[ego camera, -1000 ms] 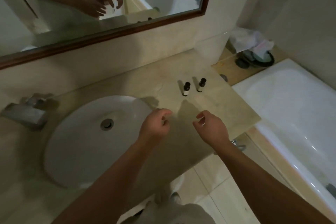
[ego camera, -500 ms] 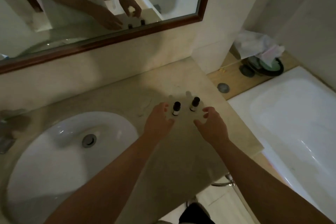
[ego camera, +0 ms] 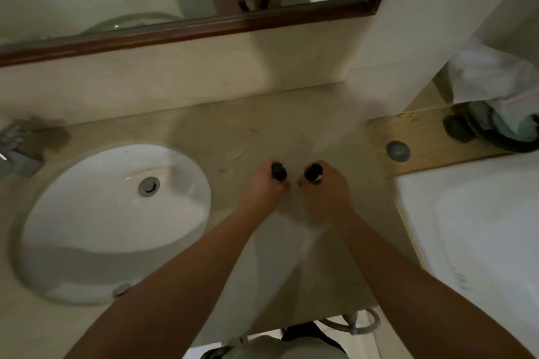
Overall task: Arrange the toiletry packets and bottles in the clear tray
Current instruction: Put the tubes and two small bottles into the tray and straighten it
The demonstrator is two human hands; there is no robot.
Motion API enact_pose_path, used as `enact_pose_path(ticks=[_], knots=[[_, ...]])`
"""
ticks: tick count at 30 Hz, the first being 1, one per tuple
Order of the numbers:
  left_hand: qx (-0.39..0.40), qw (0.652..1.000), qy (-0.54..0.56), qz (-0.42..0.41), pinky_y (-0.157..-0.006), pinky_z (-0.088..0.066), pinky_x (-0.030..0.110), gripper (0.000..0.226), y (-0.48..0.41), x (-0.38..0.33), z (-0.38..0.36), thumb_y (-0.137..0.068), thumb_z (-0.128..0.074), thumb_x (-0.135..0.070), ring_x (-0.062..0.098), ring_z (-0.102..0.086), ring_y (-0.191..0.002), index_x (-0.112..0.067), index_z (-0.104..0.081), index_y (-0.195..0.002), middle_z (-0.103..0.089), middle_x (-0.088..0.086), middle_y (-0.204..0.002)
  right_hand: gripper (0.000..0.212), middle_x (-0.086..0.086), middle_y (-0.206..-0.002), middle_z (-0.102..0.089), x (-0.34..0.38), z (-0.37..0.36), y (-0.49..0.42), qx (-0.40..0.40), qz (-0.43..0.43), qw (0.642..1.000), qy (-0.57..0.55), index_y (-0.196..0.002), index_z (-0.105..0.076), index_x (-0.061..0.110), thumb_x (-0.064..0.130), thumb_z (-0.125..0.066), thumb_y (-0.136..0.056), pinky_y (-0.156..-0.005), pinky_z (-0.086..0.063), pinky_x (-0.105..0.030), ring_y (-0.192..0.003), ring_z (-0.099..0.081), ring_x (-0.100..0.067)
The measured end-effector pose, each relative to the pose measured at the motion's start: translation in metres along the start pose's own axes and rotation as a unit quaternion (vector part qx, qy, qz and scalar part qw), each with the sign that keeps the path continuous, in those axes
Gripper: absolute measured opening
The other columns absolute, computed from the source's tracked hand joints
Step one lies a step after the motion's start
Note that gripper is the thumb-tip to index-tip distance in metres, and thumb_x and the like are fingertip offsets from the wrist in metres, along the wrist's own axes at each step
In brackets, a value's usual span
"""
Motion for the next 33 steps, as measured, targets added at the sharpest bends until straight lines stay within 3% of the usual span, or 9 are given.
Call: enact_pose_path(ticks=[3,7,13,16,20,24,26,29,33], knots=[[-0.051,0.997,0.057,-0.016,-0.075,-0.048,0.030,0.025,0.027,0.008,0.046,-0.081,-0.070,-0.025,0.014,-0.060,-0.087,-0.022,-0.055,-0.101,-0.063,-0.001,-0.095,0.019,0.006,-0.088,-0.065,0.038,-0.004,0.021,0.063,0.032,0.987,-0.146,-0.099,-0.060,0.018,0.018,-0.072,-0.083,-0.066,-0.047,-0.019,-0.071,-0.061,-0.006],[-0.117,0.986,0.118,-0.016,-0.075,-0.050,0.027,0.022,0.081,0.044,0.129,-0.085,-0.066,-0.022,0.009,-0.062,-0.083,-0.018,-0.058,-0.105,-0.064,-0.006,-0.092,0.027,0.009,-0.085,-0.069,0.106,-0.037,0.062,0.181,0.082,0.941,-0.273,-0.100,-0.058,0.024,0.021,-0.077,-0.082,-0.073,-0.055,-0.038,-0.070,-0.066,-0.015],[-0.203,0.952,0.228,0.006,-0.076,-0.055,0.038,0.017,0.182,0.132,0.250,-0.082,-0.070,-0.018,0.020,-0.062,-0.076,-0.015,-0.063,-0.097,-0.066,0.017,-0.092,0.020,0.005,-0.072,-0.066,0.233,-0.120,0.151,0.286,0.166,0.901,-0.281,-0.103,-0.058,0.009,-0.004,-0.063,-0.088,-0.058,-0.048,-0.016,-0.057,-0.060,-0.006],[-0.242,0.934,0.262,-0.009,-0.062,-0.050,0.016,0.017,0.237,0.181,0.310,-0.082,-0.070,-0.008,0.017,-0.050,-0.070,-0.018,-0.064,-0.095,-0.054,0.025,-0.084,0.020,0.005,-0.077,-0.070,0.281,-0.176,0.201,0.333,0.190,0.878,-0.285,-0.104,-0.064,0.018,0.005,-0.065,-0.088,-0.064,-0.050,-0.024,-0.065,-0.061,-0.010],[-0.282,0.911,0.300,-0.034,-0.059,-0.048,0.010,0.025,0.296,0.241,0.375,-0.081,-0.068,0.004,0.016,-0.041,-0.068,-0.010,-0.061,-0.100,-0.043,0.018,-0.082,0.024,0.004,-0.084,-0.070,0.335,-0.245,0.259,0.399,0.195,0.843,-0.304,-0.104,-0.066,0.025,0.017,-0.067,-0.080,-0.065,-0.050,-0.023,-0.070,-0.060,-0.011],[-0.309,0.913,0.267,-0.001,-0.069,-0.059,0.043,0.027,0.331,0.293,0.422,-0.074,-0.076,-0.020,0.022,-0.049,-0.069,-0.024,-0.065,-0.098,-0.050,0.029,-0.086,0.024,-0.007,-0.091,-0.067,0.376,-0.298,0.297,0.417,0.205,0.840,-0.281,-0.109,-0.064,0.021,0.009,-0.065,-0.088,-0.065,-0.048,-0.021,-0.071,-0.059,-0.010],[-0.317,0.913,0.257,0.017,-0.074,-0.059,0.046,0.030,0.340,0.314,0.440,-0.072,-0.077,-0.024,0.032,-0.056,-0.074,-0.025,-0.066,-0.100,-0.054,0.029,-0.093,0.027,-0.011,-0.099,-0.071,0.391,-0.318,0.307,0.431,0.197,0.840,-0.264,-0.113,-0.061,0.019,0.003,-0.061,-0.091,-0.063,-0.048,-0.016,-0.075,-0.063,-0.009],[-0.341,0.906,0.248,0.035,-0.071,-0.058,0.030,0.025,0.339,0.341,0.463,-0.078,-0.075,-0.014,0.017,-0.055,-0.072,-0.021,-0.065,-0.100,-0.058,0.022,-0.089,0.023,-0.002,-0.102,-0.074,0.409,-0.348,0.308,0.433,0.192,0.850,-0.230,-0.107,-0.064,0.023,0.006,-0.062,-0.091,-0.070,-0.049,-0.017,-0.085,-0.069,-0.006],[-0.359,0.902,0.222,0.092,-0.065,-0.045,0.012,0.017,0.325,0.377,0.489,-0.080,-0.073,-0.017,0.000,-0.051,-0.065,-0.019,-0.064,-0.095,-0.059,-0.001,-0.078,0.020,0.005,-0.096,-0.074,0.430,-0.394,0.287,0.424,0.197,0.864,-0.186,-0.093,-0.069,0.033,0.024,-0.074,-0.077,-0.090,-0.051,-0.039,-0.096,-0.069,-0.014]])
Point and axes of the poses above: each hand's wrist, its own y-axis away from the middle knuckle, its own z-axis out of the back of the hand, x = y × z, the point moved 2 cm from there along -y, towards the middle knuckle
